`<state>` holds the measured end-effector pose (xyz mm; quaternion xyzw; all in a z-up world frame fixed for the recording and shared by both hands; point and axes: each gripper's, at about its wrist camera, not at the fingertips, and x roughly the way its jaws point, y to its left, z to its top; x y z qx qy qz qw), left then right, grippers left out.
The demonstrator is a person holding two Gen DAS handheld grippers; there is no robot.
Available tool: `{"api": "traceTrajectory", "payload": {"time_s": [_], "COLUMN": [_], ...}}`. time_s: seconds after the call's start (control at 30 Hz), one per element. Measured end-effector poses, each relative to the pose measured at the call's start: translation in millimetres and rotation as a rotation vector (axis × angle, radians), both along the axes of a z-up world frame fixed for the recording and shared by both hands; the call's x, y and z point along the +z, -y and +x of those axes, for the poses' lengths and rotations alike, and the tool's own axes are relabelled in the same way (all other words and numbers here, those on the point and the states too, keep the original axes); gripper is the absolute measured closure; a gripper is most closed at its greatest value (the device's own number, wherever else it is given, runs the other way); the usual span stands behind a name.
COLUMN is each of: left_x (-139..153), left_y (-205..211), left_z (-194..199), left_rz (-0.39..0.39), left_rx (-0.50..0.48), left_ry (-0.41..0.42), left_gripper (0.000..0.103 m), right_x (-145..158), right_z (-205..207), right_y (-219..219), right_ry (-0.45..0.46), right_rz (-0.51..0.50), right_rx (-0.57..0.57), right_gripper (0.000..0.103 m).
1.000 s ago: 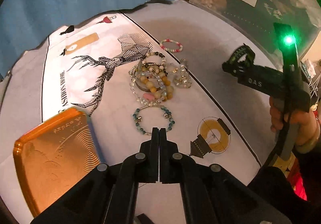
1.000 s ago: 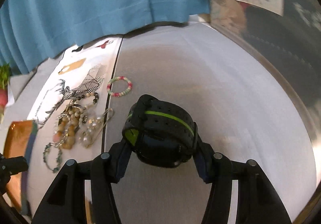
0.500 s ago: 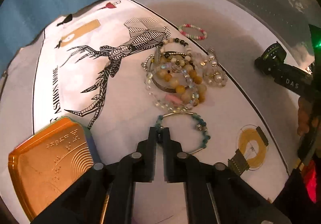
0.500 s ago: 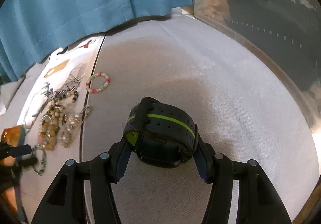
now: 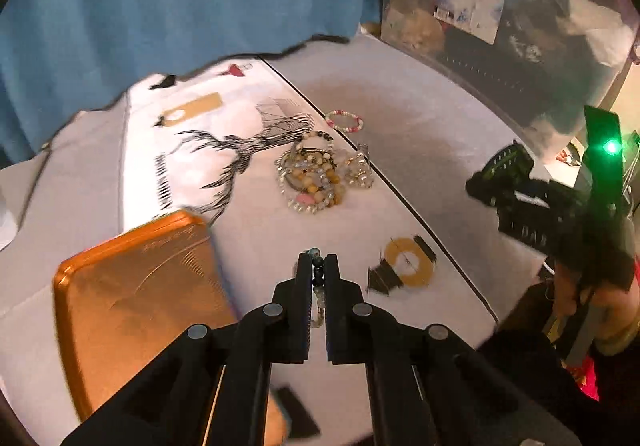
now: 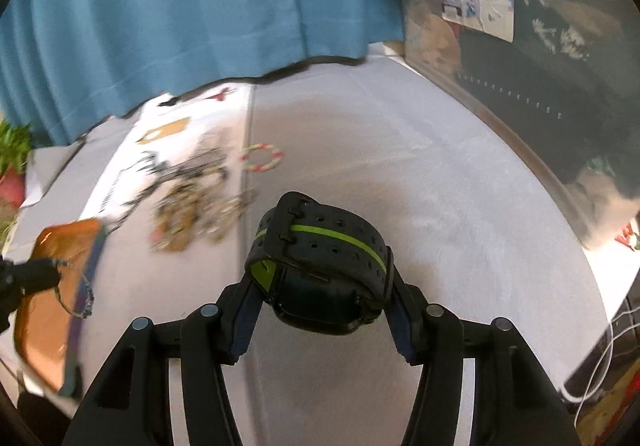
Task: Organize jewelry
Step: 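Carry the smartwatch with the right gripper and the bracelet with the left over the tray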
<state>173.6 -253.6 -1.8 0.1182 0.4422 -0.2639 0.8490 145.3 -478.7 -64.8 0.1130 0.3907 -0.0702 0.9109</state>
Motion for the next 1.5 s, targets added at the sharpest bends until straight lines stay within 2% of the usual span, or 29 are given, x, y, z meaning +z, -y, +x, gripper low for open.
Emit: {"api": "traceTrajectory", "payload": {"time_s": [0.37, 0.53, 0.77, 1.13, 1.5], "left_x": [39.7, 50.3, 57.3, 58.3, 48.5], "left_y": [-67.1, -96.0, -124.6, -152.2, -170.2], "left_z": [-90.2, -129.1, -163.4, -180.1, -158.7], "left_rz": [-0.030, -0.057, -0.082, -0.107, -0.114], "left_rx": [0.080, 0.113, 0.133, 0.172, 0.215], "left_ry": [0.085, 0.115, 0.133, 0.143, 0.122], "left_gripper": [0.100, 0.100, 0.100, 0.100, 0.100], "right_x": [38.5, 49.9, 60.5, 64.8, 54.5], "right_z": [-87.5, -118.4, -151.2, -167.1, -148.8], "right_y": [-98.6, -131.6, -165.7, -202.8, -217.1], "right_ry": [0.016, 0.018, 0.022, 0.008, -0.028], "right_rz": [0.028, 0.016, -0.007, -0.042, -0.047], "right_rx": [0.170, 0.222, 0.287, 0.372, 0.406], "right_gripper": [0.046, 0.046, 0.046, 0.046, 0.046]}}
